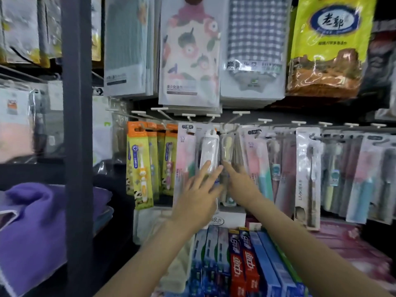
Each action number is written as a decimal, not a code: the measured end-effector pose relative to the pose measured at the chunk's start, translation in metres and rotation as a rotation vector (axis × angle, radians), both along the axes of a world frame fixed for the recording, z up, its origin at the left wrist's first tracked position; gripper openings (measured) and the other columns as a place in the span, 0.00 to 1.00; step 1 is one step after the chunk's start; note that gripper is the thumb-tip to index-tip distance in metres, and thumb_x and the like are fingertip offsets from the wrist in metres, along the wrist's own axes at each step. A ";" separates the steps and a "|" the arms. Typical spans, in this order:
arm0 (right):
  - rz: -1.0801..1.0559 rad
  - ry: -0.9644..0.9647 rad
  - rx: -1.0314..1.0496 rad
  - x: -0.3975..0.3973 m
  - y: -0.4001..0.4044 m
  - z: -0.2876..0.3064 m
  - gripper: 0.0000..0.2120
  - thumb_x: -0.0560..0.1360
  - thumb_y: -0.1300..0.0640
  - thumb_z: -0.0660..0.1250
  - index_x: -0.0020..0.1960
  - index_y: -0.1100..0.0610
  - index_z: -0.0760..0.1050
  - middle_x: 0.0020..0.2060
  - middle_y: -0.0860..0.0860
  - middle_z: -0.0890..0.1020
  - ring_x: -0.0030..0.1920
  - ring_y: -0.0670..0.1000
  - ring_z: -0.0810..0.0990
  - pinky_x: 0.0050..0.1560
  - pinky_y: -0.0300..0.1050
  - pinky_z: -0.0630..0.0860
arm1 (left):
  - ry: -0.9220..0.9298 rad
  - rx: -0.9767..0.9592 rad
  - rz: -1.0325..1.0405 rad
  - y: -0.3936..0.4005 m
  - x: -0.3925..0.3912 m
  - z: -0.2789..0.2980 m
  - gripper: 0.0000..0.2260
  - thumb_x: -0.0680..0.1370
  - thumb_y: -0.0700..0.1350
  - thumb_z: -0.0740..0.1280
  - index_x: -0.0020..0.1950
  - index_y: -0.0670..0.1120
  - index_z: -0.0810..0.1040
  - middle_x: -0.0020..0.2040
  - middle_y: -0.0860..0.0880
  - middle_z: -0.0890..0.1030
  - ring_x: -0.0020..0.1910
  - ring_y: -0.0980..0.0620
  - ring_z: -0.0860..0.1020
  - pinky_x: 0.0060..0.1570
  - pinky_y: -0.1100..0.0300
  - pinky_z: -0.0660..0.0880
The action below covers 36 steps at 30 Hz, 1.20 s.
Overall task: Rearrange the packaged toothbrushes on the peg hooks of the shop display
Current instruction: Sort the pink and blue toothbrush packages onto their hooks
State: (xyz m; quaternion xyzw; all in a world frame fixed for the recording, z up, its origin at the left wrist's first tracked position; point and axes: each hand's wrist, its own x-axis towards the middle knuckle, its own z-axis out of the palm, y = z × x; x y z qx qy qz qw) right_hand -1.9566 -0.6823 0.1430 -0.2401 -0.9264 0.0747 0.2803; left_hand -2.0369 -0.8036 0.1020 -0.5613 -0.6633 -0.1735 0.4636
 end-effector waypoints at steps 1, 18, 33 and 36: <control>0.028 0.030 -0.006 0.004 -0.002 0.000 0.26 0.77 0.67 0.57 0.73 0.55 0.57 0.67 0.62 0.62 0.62 0.63 0.71 0.61 0.52 0.70 | -0.004 0.044 -0.051 -0.002 0.001 0.000 0.16 0.69 0.43 0.68 0.56 0.48 0.78 0.71 0.48 0.67 0.71 0.45 0.59 0.62 0.40 0.67; 0.072 0.153 0.750 -0.001 -0.030 -0.003 0.35 0.51 0.70 0.72 0.56 0.52 0.77 0.66 0.57 0.68 0.64 0.62 0.64 0.55 0.59 0.74 | -1.063 0.264 0.089 -0.033 -0.046 0.057 0.14 0.74 0.40 0.69 0.57 0.43 0.71 0.48 0.48 0.77 0.45 0.48 0.75 0.43 0.57 0.71; 0.139 0.193 0.682 0.012 -0.020 -0.006 0.31 0.55 0.78 0.67 0.55 0.58 0.78 0.68 0.58 0.69 0.62 0.60 0.62 0.48 0.55 0.79 | -0.844 0.212 0.195 -0.049 -0.051 0.065 0.13 0.76 0.37 0.64 0.59 0.40 0.67 0.53 0.41 0.77 0.47 0.42 0.76 0.39 0.54 0.70; 0.159 0.209 0.657 0.013 -0.020 -0.007 0.31 0.56 0.79 0.66 0.55 0.59 0.78 0.69 0.58 0.68 0.62 0.60 0.62 0.45 0.52 0.79 | -0.916 0.212 0.107 -0.051 -0.046 0.062 0.13 0.75 0.39 0.66 0.57 0.40 0.68 0.51 0.44 0.77 0.41 0.49 0.73 0.37 0.60 0.67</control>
